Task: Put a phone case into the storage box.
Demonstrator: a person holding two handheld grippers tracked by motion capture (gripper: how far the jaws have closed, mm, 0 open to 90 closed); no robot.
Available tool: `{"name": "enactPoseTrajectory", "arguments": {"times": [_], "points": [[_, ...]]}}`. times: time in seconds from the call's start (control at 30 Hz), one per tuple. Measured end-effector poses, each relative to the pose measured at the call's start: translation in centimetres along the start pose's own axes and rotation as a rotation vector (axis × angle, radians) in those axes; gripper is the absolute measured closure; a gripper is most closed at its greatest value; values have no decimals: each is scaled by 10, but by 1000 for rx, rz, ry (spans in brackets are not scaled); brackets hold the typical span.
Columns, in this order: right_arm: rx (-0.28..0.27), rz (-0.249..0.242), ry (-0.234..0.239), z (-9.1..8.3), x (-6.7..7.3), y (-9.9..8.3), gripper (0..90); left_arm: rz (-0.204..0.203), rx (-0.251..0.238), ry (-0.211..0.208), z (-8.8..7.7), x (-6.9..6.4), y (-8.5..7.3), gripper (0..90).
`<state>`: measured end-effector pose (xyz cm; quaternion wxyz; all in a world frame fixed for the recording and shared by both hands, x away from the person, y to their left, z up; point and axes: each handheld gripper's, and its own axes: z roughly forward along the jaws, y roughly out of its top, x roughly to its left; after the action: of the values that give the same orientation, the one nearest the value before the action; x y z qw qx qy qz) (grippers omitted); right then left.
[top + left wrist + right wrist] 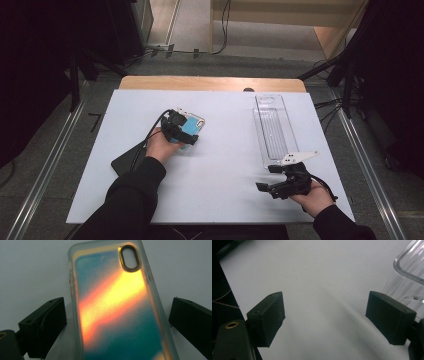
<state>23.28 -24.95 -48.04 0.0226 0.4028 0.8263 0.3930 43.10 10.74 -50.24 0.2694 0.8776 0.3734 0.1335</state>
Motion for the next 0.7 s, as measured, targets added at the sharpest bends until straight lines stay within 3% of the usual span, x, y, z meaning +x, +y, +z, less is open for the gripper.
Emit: {"name": "enactPoseTrajectory", "arguments": {"times": [0.3, 0.7], "points": [[-1, 9, -1, 0, 0, 0, 142, -20, -20, 9, -5, 0, -2, 145], [-8, 3, 4, 0, -1, 0, 143, -39, -27, 12, -6, 0, -2, 163]]}}
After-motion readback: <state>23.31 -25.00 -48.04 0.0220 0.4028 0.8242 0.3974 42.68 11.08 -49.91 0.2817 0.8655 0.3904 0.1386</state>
